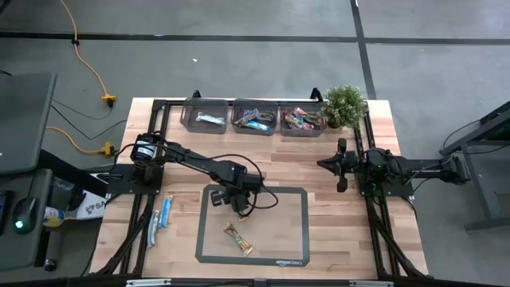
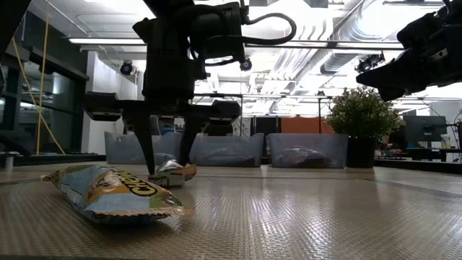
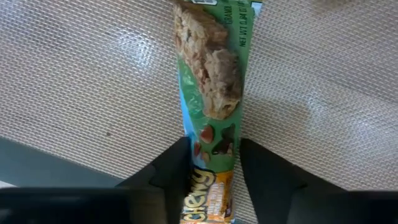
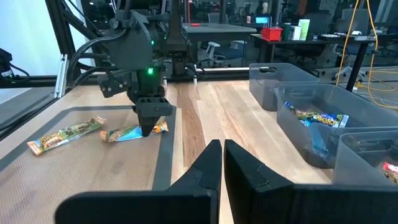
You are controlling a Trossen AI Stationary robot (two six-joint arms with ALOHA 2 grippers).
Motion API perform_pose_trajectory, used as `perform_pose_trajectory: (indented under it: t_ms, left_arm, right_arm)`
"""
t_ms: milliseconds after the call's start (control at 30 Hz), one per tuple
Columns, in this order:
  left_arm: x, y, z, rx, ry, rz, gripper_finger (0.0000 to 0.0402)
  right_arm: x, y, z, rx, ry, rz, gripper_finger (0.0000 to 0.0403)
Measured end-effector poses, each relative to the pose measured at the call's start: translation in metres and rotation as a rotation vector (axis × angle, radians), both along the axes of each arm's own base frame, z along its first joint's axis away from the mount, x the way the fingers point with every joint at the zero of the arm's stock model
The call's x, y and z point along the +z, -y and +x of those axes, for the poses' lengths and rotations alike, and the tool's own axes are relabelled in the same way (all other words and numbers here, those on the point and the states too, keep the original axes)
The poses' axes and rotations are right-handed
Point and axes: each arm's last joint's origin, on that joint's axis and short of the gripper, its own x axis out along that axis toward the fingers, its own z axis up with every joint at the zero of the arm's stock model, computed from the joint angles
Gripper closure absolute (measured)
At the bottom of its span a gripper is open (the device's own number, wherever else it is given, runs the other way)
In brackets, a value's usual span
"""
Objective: Pick and place Granola Bars by type
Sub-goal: Put the orange granola bar into the left black bin
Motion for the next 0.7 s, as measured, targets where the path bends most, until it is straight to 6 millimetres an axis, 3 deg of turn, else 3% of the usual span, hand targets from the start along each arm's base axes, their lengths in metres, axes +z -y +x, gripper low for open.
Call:
perform_pose_trajectory:
  t_ms: [333, 700]
  left_arm:
    - [0.004, 0.000, 0.001, 0.090, 0.013, -0.002, 0.0327]
    - [0.032, -0.002, 0.002, 0.216, 0.143, -0.002, 0.0339]
  right_arm:
    - [0.000, 0.000, 0.000, 0.000, 0.000, 0.000, 0.0401]
    - [0.000, 0.000, 0.000, 0.000, 0.000, 0.000, 0.0401]
